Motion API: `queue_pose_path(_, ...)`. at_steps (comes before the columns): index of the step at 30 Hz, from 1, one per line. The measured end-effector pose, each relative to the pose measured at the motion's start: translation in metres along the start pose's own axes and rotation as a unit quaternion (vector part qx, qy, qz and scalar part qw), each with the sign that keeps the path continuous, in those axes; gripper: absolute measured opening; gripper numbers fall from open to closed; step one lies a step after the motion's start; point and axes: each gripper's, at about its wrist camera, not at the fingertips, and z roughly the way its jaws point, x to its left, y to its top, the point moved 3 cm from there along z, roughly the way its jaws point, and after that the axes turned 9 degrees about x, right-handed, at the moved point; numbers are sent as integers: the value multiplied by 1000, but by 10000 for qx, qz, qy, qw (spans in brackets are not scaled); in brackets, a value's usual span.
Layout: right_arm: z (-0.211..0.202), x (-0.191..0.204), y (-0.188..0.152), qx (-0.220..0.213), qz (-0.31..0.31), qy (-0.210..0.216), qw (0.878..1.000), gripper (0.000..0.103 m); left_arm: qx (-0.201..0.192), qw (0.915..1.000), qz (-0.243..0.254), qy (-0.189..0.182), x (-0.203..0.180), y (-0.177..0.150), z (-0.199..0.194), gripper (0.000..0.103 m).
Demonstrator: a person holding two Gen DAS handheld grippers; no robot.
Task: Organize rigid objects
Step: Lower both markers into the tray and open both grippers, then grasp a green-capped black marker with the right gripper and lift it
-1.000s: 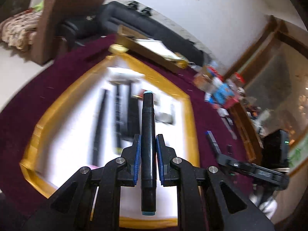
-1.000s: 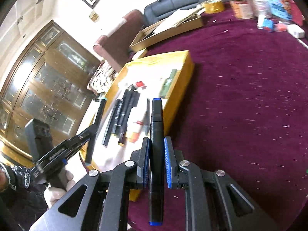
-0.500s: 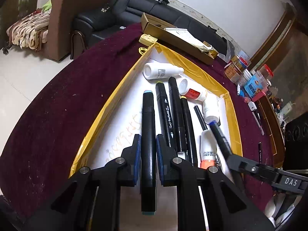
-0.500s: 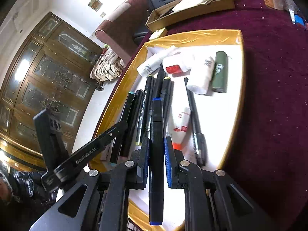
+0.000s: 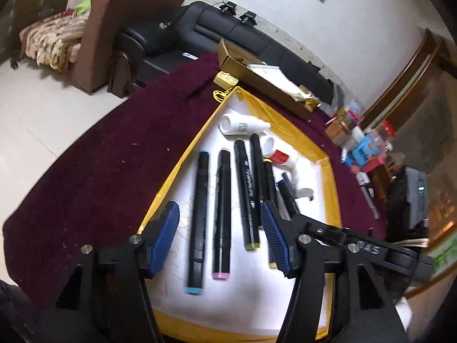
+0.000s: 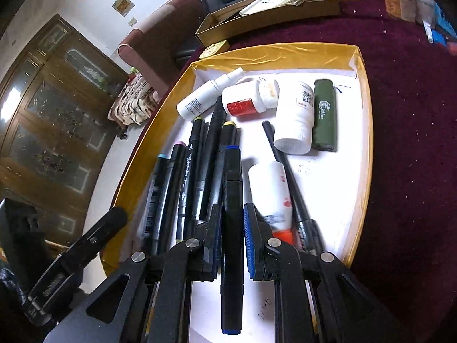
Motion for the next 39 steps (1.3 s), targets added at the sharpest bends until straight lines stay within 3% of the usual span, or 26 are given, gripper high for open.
queue_pose_path(8,-18,3,-3,-330,-174,-145,9992,15,-61,9998,-142,-97,3,-2,-6,58)
queue_pose_path(12,-38,-4,-6,-568,-192,-111,9981,21,-159,9997,-191,-69,-4,-6,-17,59)
queue_pose_path(19,-87,-35,-23,-1206,-160,-216,9923,28,-344,9987,385,31,-51,-16,-28,66)
queue_pose_path(25,-144,-107,-51,-1721,292,-748,9818,30,-82,9960,874,-138,-101,-36,-10,67)
queue_pose_path(30,-186,-196,-76,-1994,1230,-1189,9649,31,309,9898,1362,-295,-147,-61,14,67)
queue_pose_path(35,-204,-246,-86,-1985,1731,-1334,9554,31,684,9799,1859,-242,-188,-86,38,67)
queue_pose_path(39,-198,-264,-84,-1828,1777,-1348,9575,31,859,9692,2304,105,-212,-104,54,67)
